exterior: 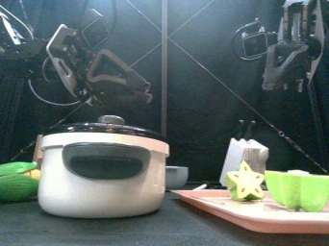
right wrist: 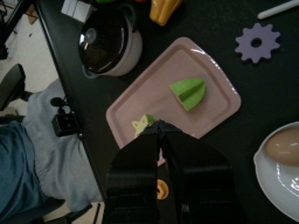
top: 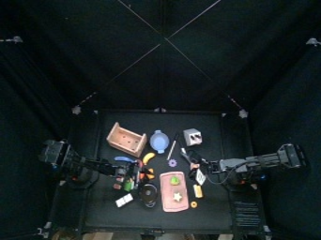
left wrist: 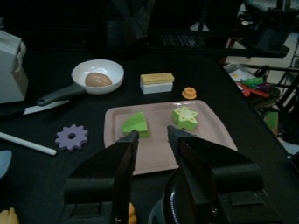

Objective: Grab starfruit bottom

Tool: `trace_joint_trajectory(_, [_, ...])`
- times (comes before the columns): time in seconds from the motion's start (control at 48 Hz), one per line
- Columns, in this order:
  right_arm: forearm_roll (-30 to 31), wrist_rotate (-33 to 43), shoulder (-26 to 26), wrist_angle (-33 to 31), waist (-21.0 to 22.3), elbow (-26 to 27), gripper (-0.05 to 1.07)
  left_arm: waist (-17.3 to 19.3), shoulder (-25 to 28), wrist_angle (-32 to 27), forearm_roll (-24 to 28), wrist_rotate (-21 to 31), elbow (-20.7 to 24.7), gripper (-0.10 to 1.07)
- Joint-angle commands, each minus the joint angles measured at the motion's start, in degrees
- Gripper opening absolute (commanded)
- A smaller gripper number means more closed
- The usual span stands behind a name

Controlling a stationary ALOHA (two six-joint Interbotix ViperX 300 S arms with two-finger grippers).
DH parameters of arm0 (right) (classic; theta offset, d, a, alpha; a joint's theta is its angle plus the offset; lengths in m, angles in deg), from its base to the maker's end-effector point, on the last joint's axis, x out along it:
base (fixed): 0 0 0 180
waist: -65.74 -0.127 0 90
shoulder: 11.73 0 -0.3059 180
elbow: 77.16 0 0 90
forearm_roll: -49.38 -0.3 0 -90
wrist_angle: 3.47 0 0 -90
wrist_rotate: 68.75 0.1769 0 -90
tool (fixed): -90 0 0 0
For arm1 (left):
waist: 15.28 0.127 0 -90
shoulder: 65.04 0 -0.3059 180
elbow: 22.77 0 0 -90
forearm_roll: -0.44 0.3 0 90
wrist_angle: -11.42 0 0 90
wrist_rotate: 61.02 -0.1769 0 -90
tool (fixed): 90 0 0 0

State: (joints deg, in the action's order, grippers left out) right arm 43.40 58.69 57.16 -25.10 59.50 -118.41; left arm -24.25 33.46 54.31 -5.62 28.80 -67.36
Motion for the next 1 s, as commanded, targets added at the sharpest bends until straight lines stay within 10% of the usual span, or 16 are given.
trace_joint_trajectory(0.0, [-0.09,0.0,1.85,0.7,-1.58,1.67,0.28,0.0,-0.79,1.14,-0.62,0.0,0.26,0.75])
trace_joint_trajectory(0.521, [6.15,-0.09,9.93,2.29,-4.75,4.75,0.31,-0.35,-1.93,3.16,-3.43,-0.26,-1.23,0.75])
trace_joint_trajectory(0.979, [12.22,-0.09,19.16,2.72,-13.1,6.77,0.9,-0.35,-4.92,7.29,-4.39,0.09,-5.8,0.75])
